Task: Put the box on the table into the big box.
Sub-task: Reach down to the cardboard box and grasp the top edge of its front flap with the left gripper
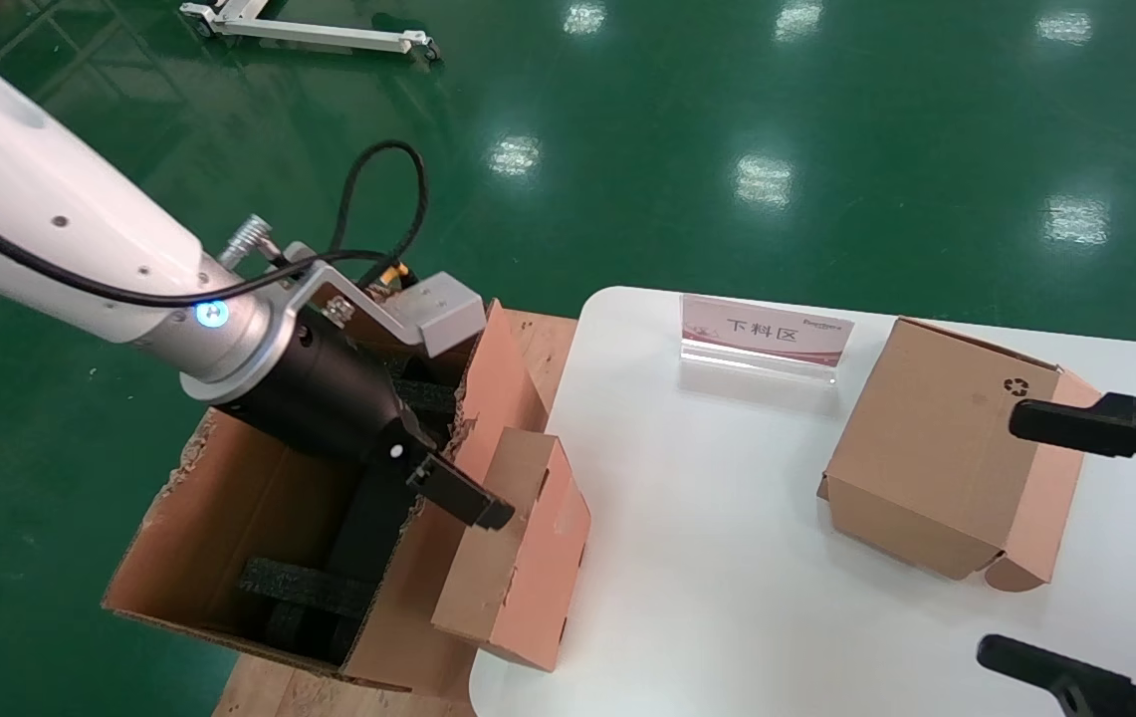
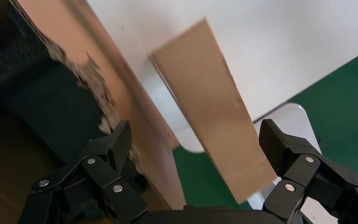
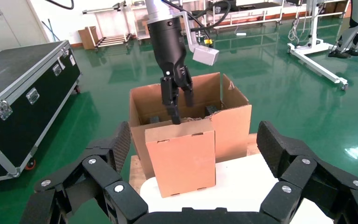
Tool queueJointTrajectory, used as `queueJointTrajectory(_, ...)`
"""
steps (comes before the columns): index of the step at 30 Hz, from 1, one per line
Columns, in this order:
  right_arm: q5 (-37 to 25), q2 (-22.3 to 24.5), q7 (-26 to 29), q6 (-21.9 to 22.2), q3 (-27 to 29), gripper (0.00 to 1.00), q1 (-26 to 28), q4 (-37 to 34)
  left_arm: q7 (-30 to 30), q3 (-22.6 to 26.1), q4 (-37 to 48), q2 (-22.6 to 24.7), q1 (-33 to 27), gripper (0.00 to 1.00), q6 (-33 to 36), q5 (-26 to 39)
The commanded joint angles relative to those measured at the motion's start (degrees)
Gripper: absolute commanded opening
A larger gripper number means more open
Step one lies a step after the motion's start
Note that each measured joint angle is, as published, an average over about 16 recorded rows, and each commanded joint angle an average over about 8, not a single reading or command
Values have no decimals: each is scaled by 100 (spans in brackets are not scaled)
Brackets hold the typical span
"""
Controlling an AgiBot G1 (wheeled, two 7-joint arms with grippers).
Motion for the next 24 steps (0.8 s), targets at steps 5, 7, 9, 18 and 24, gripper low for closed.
queueJointTrajectory(5, 0, 0, 0, 0, 0, 100, 0, 0, -715, 788, -20, 344, -491, 100, 141, -175)
queueJointTrajectory(7, 0, 0, 0, 0, 0, 100, 0, 0, -941, 1014, -23, 466, -631, 100, 182, -243)
queueJointTrajectory(9, 0, 0, 0, 0, 0, 100, 0, 0, -1150, 1203, -25, 580, -746, 100, 216, -300)
queueJointTrajectory(18, 0, 0, 0, 0, 0, 100, 0, 0, -1835, 1579, -30, 962, -933, 100, 237, -379)
queueJointTrajectory(24, 0, 0, 0, 0, 0, 100, 0, 0, -2153, 1632, -31, 1151, -908, 100, 172, -329)
